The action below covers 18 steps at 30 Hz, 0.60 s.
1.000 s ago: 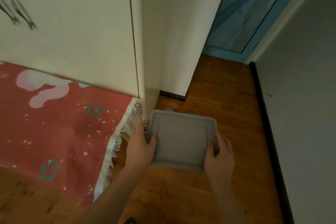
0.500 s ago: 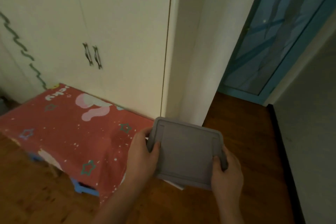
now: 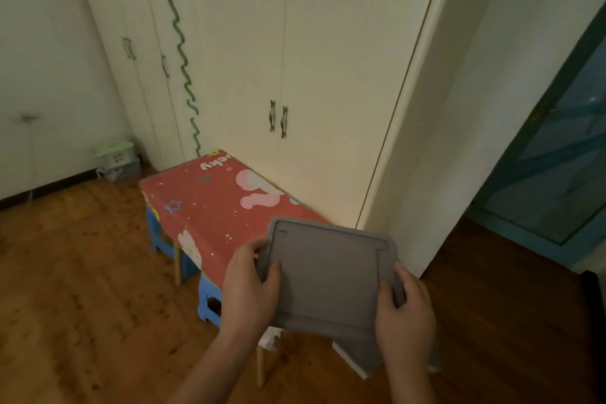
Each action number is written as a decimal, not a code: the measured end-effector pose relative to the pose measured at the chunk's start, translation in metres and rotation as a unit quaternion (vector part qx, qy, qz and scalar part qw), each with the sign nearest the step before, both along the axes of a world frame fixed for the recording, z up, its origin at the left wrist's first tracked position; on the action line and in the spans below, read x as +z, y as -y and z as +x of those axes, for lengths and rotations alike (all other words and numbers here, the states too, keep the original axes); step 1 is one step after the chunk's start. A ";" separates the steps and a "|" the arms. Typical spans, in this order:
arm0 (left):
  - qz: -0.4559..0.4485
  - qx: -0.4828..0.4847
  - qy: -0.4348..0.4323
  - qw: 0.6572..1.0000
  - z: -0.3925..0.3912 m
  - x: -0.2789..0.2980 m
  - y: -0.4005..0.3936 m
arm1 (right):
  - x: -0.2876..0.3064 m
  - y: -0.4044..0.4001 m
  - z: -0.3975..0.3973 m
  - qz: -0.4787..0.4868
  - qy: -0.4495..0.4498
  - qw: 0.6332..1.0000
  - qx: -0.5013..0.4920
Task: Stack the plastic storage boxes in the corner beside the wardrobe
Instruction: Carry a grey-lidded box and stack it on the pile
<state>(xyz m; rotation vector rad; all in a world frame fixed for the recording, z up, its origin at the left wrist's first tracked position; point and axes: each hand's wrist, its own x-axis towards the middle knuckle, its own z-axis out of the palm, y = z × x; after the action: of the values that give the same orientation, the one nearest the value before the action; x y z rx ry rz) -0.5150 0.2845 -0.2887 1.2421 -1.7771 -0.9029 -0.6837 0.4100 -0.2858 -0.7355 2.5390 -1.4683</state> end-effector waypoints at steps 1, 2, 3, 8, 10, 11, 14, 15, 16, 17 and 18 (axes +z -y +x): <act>-0.001 0.014 -0.004 1.000 0.013 0.002 0.003 | 0.001 0.008 0.009 0.000 -0.002 1.000 0.015; -0.006 0.028 -0.008 1.000 0.024 0.003 0.006 | 0.003 0.015 0.017 -0.003 0.000 1.000 0.026; -0.014 0.043 -0.010 0.999 0.036 0.005 0.008 | 0.005 0.023 0.026 -0.009 0.003 0.999 0.040; -0.021 0.110 -0.031 0.993 0.097 0.013 0.029 | 0.018 0.067 0.077 -0.030 -0.005 0.994 0.104; -0.023 0.129 -0.044 0.990 0.117 0.013 0.040 | 0.023 0.083 0.093 -0.043 -0.014 0.992 0.119; -0.022 0.141 -0.050 0.988 0.131 0.013 0.046 | 0.026 0.093 0.106 -0.048 -0.015 0.991 0.128; -0.020 0.175 -0.060 0.983 0.178 0.016 0.068 | 0.031 0.125 0.149 -0.057 -0.017 0.987 0.151; -0.021 0.182 -0.058 0.981 0.194 0.018 0.075 | 0.031 0.135 0.164 -0.064 -0.019 0.985 0.159; -0.020 0.188 -0.052 0.981 0.204 0.019 0.081 | 0.032 0.142 0.173 -0.070 -0.021 0.984 0.165; -0.021 0.194 -0.045 0.980 0.218 0.020 0.089 | 0.033 0.151 0.186 -0.074 -0.021 0.982 0.171; -0.022 0.197 -0.040 0.979 0.233 0.021 0.096 | 0.033 0.162 0.199 -0.076 -0.017 0.982 0.173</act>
<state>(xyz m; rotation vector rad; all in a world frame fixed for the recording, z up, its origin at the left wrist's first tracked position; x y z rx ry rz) -0.2823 0.1881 -0.2679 1.4418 -1.4086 -0.6704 -0.4843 0.2484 -0.2533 -1.1650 2.1903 -1.5441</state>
